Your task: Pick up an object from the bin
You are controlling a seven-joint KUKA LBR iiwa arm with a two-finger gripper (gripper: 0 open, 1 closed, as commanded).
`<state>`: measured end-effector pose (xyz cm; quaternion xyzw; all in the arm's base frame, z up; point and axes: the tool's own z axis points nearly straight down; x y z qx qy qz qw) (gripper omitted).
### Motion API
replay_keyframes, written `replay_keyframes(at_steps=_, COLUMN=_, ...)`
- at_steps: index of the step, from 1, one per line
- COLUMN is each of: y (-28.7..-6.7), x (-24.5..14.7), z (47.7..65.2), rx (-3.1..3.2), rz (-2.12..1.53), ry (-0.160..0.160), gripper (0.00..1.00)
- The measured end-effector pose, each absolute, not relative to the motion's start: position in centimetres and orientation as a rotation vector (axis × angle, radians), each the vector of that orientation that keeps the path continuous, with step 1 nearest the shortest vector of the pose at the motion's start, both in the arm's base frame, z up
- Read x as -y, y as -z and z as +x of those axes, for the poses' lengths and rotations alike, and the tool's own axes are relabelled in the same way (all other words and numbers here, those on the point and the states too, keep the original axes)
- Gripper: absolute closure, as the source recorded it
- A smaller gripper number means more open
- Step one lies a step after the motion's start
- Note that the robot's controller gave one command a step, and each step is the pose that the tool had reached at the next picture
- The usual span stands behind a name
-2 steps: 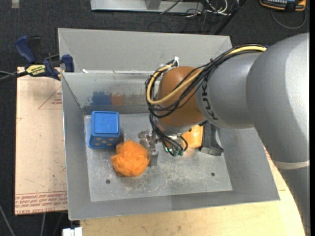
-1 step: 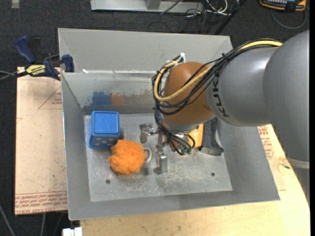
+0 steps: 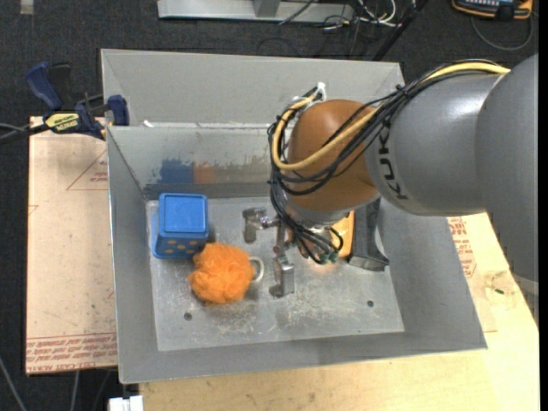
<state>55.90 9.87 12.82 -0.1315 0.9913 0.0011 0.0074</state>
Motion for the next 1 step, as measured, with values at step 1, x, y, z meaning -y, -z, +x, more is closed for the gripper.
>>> replay_keyframes(at_steps=1, y=-9.38, x=-11.45, z=55.52, rx=-3.074, rz=-0.628, ry=-0.004, gripper=0.0)
